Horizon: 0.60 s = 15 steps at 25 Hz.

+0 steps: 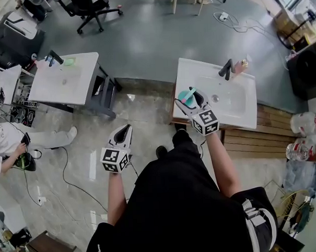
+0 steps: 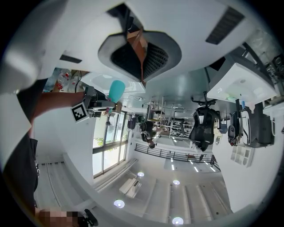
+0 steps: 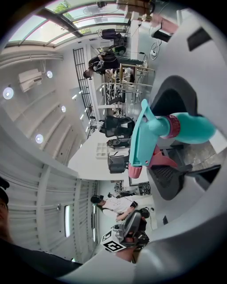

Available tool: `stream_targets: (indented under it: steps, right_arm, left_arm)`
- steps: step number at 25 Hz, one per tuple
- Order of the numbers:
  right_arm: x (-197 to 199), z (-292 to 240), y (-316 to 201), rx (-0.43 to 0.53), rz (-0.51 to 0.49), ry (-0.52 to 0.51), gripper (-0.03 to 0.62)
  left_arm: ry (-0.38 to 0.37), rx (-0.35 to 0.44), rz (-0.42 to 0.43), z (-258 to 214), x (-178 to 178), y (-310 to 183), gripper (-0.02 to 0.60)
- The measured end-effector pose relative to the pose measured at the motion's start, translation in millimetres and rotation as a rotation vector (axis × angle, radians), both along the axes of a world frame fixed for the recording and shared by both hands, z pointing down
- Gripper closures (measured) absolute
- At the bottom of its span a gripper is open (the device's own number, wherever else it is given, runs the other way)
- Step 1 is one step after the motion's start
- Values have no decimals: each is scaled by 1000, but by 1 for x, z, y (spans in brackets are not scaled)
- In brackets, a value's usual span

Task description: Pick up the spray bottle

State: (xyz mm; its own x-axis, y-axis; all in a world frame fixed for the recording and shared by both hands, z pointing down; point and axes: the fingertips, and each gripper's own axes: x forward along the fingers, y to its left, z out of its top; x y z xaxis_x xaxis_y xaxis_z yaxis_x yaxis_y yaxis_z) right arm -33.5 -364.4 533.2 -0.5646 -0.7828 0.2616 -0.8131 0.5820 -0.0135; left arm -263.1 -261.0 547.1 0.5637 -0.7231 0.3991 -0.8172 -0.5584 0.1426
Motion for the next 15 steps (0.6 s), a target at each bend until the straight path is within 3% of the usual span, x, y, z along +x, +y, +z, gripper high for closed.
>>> stream_targets:
  steps: [15]
  right_arm:
    - [13, -1, 15, 5, 24, -24, 247]
  left_arm:
    - [-10, -6, 15, 1, 13, 20, 551]
